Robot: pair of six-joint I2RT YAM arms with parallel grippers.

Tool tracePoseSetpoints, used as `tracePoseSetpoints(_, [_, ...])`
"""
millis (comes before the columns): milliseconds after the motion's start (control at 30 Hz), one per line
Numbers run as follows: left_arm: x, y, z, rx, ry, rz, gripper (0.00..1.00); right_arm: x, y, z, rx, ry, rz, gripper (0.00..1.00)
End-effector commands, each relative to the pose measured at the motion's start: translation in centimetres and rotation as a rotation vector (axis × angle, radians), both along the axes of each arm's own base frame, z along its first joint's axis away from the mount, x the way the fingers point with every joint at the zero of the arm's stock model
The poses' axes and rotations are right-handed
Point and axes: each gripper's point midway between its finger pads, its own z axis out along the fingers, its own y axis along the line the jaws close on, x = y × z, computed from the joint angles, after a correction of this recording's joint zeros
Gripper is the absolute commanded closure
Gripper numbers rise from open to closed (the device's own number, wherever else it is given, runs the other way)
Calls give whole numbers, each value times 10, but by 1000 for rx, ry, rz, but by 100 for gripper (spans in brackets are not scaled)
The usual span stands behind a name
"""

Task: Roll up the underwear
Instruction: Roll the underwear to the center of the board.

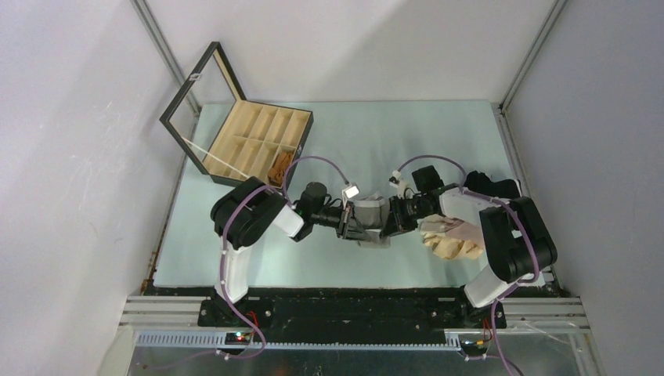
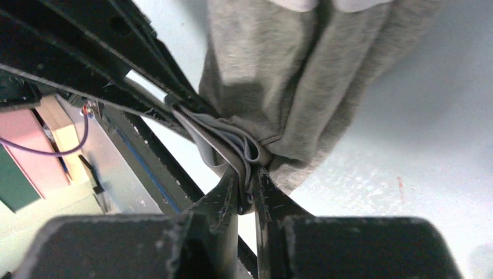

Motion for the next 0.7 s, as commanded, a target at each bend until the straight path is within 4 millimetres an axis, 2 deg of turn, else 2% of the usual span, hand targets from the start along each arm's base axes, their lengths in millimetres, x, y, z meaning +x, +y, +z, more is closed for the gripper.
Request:
tracePoseSetpoints(0, [4, -2, 6, -2, 8, -33, 100, 15, -9, -12, -7, 59, -108, 91])
tracePoseSetpoints(100, [1, 3, -6, 60, 24, -58, 99, 22, -12, -17, -13, 81, -133, 98])
tracePoseSetpoints(200, [-4, 13, -19, 155, 26, -67, 96, 27, -11, -23, -27, 111, -139, 100])
tracePoseSetpoints(233, [-2, 15, -22, 171, -24, -80, 95, 26, -11, -25, -34, 127, -139, 100])
tracePoseSetpoints(333, [-4, 29, -31, 258, -83, -94, 84, 28, -13, -35, -77, 164, -159, 100])
tracePoseSetpoints(367, [-4, 31, -29, 264, -102, -94, 81, 26, -13, -37, -90, 184, -156, 100])
tracePoseSetpoints(400, [-5, 36, -32, 295, -108, -93, 73, 29, -14, -40, -107, 187, -157, 100])
tracePoseSetpoints(467, [1, 40, -24, 304, -197, -79, 60, 27, -15, -44, -141, 220, -142, 100])
tracePoseSetpoints(500, [1, 41, -13, 293, -242, -70, 54, 29, -14, -48, -153, 228, -134, 100])
tracePoseSetpoints(533, [5, 43, -10, 303, -288, -60, 51, 28, -16, -49, -165, 234, -128, 100])
tracePoseSetpoints(567, [8, 44, 4, 290, -337, -47, 44, 30, -16, -51, -175, 235, -129, 100])
tracePoseSetpoints(600, [10, 45, 7, 304, -384, -39, 41, 28, -18, -52, -185, 253, -125, 100])
tracePoseSetpoints(667, [11, 44, 26, 286, -540, -47, 38, 27, -19, -57, -198, 264, -117, 100])
